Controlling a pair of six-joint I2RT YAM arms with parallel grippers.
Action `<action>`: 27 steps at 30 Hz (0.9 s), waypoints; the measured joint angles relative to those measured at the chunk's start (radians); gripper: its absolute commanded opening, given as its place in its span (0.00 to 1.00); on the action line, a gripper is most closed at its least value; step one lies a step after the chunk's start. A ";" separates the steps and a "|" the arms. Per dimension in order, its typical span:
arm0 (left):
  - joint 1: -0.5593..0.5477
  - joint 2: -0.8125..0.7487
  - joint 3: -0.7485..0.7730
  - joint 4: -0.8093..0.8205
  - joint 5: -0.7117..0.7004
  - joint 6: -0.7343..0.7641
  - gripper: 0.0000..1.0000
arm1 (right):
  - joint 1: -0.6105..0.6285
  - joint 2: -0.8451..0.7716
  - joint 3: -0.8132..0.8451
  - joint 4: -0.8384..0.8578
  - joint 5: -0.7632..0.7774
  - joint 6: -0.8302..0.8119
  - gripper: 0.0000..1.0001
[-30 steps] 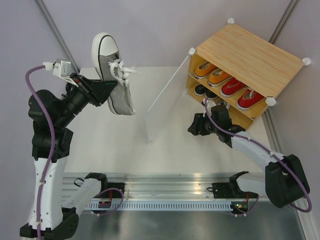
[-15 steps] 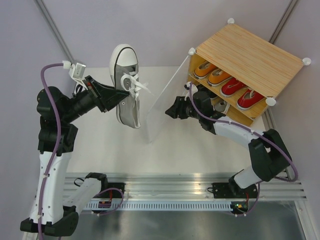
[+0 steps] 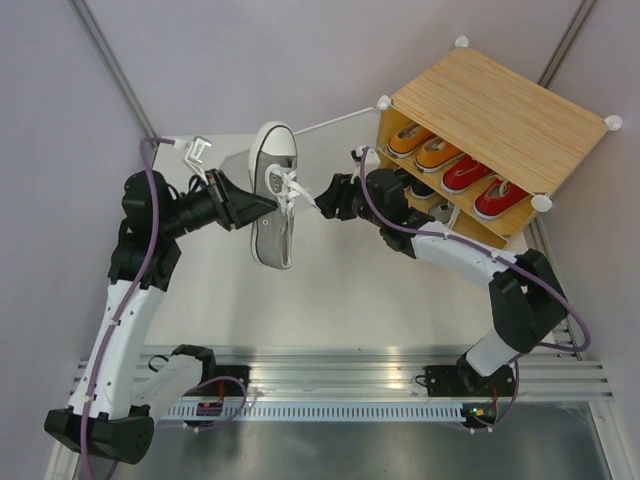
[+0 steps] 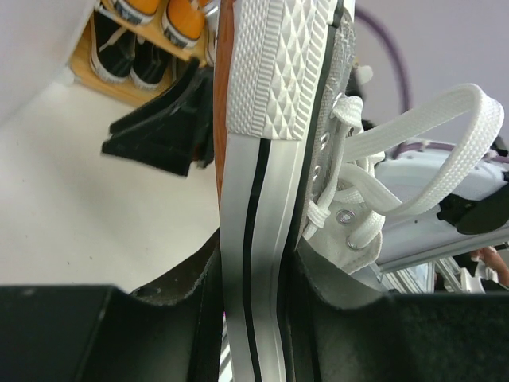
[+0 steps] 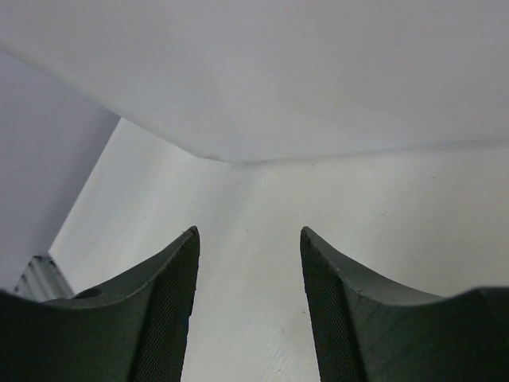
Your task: Place and organize the shoes in the shoe cabinet
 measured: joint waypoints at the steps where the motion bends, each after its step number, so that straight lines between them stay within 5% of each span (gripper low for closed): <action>1: -0.004 0.010 -0.016 0.002 0.000 0.000 0.28 | 0.000 -0.027 -0.001 -0.023 0.039 -0.026 0.59; 14: -0.284 0.351 -0.130 0.060 -0.040 -0.001 0.29 | -0.013 -0.492 -0.126 -0.395 0.642 -0.255 0.60; 27: -0.576 0.967 -0.110 0.502 0.005 -0.151 0.47 | -0.014 -0.720 -0.284 -0.606 0.678 -0.254 0.59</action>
